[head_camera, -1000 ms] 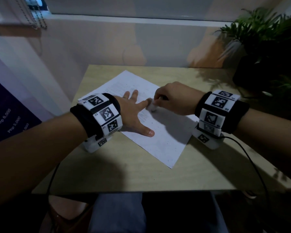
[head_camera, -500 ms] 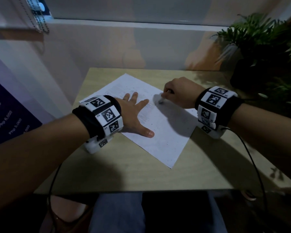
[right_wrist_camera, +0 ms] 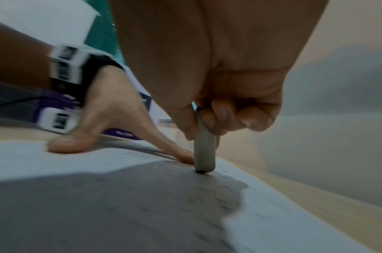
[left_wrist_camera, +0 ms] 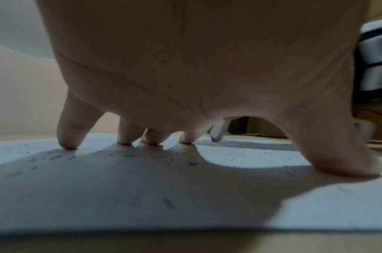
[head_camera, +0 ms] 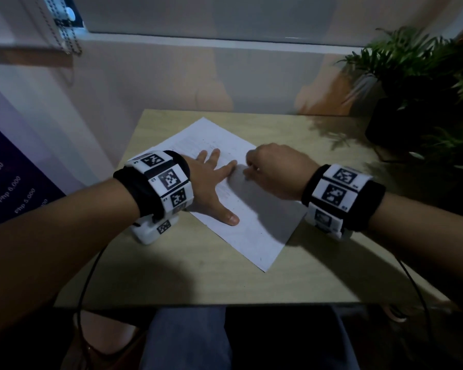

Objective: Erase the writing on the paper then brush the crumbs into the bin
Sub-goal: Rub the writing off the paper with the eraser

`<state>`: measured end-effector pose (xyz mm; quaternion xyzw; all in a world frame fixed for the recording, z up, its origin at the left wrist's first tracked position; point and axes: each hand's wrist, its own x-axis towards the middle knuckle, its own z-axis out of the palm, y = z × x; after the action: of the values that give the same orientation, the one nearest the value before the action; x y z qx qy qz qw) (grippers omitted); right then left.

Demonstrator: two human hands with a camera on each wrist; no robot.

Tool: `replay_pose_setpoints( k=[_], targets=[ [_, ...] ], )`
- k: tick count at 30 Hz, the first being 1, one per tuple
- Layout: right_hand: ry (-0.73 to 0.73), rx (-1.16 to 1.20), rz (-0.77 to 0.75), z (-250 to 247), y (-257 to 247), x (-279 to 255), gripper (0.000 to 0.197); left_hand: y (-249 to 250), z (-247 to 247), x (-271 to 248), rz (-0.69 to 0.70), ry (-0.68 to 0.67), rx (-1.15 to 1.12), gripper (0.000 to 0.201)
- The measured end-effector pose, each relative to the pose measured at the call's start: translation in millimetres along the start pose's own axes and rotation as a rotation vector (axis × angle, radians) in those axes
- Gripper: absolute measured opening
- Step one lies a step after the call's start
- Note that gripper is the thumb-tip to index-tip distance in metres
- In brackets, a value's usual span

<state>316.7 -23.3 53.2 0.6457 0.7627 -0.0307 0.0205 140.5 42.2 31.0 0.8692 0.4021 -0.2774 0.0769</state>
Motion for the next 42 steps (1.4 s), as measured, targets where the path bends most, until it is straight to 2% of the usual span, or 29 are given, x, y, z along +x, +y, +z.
replay_pose_setpoints(
  k=[3,8,10,12,14,17,19,22,25,30,32,34,36,40,42],
  targets=[
    [-0.022,0.103,-0.077,-1,-8,-6,0.025,1,0,0,0.000,0.001,-0.010,0.139],
    [0.004,0.001,0.104,-3,5,1,0.034,4,1,-2,-0.019,0.012,-0.005,0.138],
    [0.004,0.016,0.047,-1,-9,-7,0.028,5,2,-2,-0.014,0.024,-0.010,0.138],
    [-0.018,0.128,-0.067,-2,-21,-18,0.018,4,2,-1,-0.003,0.029,-0.021,0.139],
    [-0.060,0.205,-0.122,-3,-18,-17,0.020,3,1,0,-0.005,0.014,-0.027,0.140],
    [-0.017,0.155,-0.007,-2,-4,-7,0.031,2,1,1,-0.013,0.006,-0.021,0.142],
    [0.008,0.102,0.046,1,-9,-8,0.029,3,1,-1,-0.011,0.016,-0.023,0.141],
    [-0.048,0.146,-0.070,-2,-34,-22,0.023,7,-3,-4,-0.012,0.009,-0.024,0.143],
    [-0.083,0.253,-0.134,-5,-26,-19,0.021,5,-4,-3,-0.006,-0.019,-0.051,0.148],
    [0.017,0.088,0.080,0,-5,-2,0.031,5,0,-4,-0.013,0.009,-0.017,0.140],
    [-0.008,0.078,0.016,2,-21,-11,0.024,6,-2,-4,-0.007,0.011,-0.026,0.140],
    [-0.045,0.180,-0.090,-3,-35,-23,0.014,6,-4,-3,-0.007,0.002,-0.036,0.141],
    [-0.063,0.239,-0.127,-6,-30,-21,0.015,5,-3,-1,-0.006,-0.016,-0.051,0.141],
    [0.009,0.109,0.038,-2,-12,-4,0.030,4,0,-2,-0.006,0.004,-0.044,0.140],
    [0.001,0.070,0.005,1,-22,-6,0.026,6,-2,-3,-0.002,-0.005,-0.046,0.137]
  ],
)
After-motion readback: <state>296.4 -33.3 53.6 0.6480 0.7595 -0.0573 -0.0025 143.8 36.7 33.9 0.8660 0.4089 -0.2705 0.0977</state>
